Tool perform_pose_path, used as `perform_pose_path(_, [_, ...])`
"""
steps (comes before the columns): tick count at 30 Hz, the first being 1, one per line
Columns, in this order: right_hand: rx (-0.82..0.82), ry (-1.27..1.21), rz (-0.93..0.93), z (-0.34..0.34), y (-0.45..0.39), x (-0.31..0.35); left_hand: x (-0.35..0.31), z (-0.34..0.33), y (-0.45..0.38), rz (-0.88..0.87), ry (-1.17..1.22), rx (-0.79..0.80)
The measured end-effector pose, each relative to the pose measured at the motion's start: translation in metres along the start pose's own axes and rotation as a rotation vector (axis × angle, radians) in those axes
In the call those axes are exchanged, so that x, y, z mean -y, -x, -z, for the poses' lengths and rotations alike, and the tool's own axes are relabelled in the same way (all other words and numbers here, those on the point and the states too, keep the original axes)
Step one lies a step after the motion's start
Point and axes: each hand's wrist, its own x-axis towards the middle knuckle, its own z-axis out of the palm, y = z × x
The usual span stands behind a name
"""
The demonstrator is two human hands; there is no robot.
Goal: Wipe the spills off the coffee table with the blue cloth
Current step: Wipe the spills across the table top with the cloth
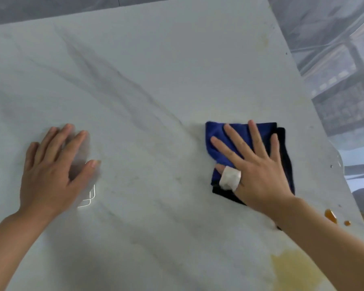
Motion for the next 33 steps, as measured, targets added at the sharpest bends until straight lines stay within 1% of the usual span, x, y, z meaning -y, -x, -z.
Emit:
perform_pose_path(3, [0.049, -0.012, -0.182, 0.001, 0.016, -0.044, 0.001, 0.000, 0.000, 0.006, 0.001, -0.004])
perform_pose_path(5, [0.084, -0.059, -0.225, 0.000, 0.041, -0.050, 0.001, 0.001, 0.001, -0.003, 0.001, -0.006])
perform_pose_path(6, [0.087, -0.084, -0.218, -0.001, 0.053, -0.046, -0.001, 0.001, 0.000, -0.007, 0.001, -0.009])
perform_pose_path(8, [0.100, -0.087, -0.148, -0.003, 0.071, -0.029, -0.003, 0.002, -0.001, -0.014, -0.005, -0.010])
perform_pose_path(11, [0.117, 0.000, 0.010, -0.008, 0.081, -0.007, -0.007, 0.004, -0.001, -0.004, 0.010, -0.008])
perform_pose_path(15, [0.052, 0.045, 0.129, -0.010, 0.058, -0.010, -0.007, 0.003, 0.000, 0.017, -0.003, 0.000])
perform_pose_path(17, [0.008, 0.042, 0.074, -0.009, 0.035, -0.023, -0.006, 0.003, -0.001, 0.011, -0.005, 0.014])
perform_pose_path(20, [-0.022, -0.036, -0.135, -0.006, 0.009, -0.055, -0.004, 0.002, -0.002, 0.017, -0.017, 0.014])
perform_pose_path(21, [-0.023, -0.044, -0.178, -0.005, 0.009, -0.064, -0.003, 0.002, -0.001, 0.014, -0.024, 0.003])
perform_pose_path(23, [-0.006, -0.048, -0.214, -0.005, 0.021, -0.075, -0.001, 0.001, -0.001, 0.001, -0.023, -0.011])
perform_pose_path(26, [-0.004, -0.132, -0.239, -0.010, 0.057, -0.071, 0.001, 0.001, -0.001, -0.013, -0.016, -0.022])
perform_pose_path(28, [-0.020, -0.131, -0.187, -0.015, 0.081, -0.056, 0.002, 0.000, -0.001, -0.021, -0.034, -0.040])
perform_pose_path(33, [-0.102, -0.020, 0.122, -0.021, 0.100, 0.017, 0.002, -0.002, -0.003, -0.035, -0.023, -0.049])
